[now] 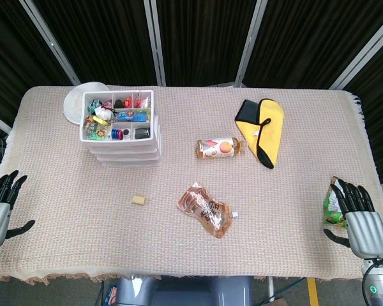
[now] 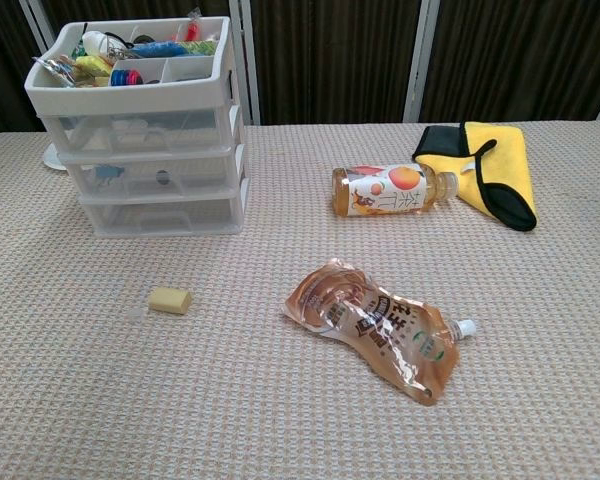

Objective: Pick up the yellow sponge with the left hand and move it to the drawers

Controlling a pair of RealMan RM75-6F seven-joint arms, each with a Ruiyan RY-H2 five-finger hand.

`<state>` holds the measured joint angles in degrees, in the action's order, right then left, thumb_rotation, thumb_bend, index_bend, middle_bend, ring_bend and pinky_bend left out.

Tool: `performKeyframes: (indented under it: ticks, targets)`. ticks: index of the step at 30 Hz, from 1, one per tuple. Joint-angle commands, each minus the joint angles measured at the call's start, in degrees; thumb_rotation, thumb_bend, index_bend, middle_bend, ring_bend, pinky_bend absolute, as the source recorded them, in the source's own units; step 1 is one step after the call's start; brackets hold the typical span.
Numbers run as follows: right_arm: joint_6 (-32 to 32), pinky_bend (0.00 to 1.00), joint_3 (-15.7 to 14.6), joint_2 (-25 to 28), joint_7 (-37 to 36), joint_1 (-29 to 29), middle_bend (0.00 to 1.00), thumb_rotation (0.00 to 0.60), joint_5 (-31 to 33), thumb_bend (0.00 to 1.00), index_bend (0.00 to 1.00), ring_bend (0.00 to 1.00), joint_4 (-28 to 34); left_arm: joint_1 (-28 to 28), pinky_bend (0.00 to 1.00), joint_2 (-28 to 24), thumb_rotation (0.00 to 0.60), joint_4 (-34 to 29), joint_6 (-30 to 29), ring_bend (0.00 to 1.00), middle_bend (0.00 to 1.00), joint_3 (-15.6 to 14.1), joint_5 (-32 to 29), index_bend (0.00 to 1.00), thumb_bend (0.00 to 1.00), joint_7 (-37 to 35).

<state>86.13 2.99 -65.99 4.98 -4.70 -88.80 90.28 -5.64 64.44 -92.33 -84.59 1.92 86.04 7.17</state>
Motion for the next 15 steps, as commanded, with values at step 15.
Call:
performKeyframes:
  ticks: [15]
  targets:
    - [-0.3,0.00,0.0,-0.1,0.2,-0.1,0.00,0.600,0.2,0.00,0.06,0.00,0.3,-0.1,0.00,-0.2,0.600,-0.4,0.7,0.00,0.00,0.1,-0.9,0.07,0.15,-0.1]
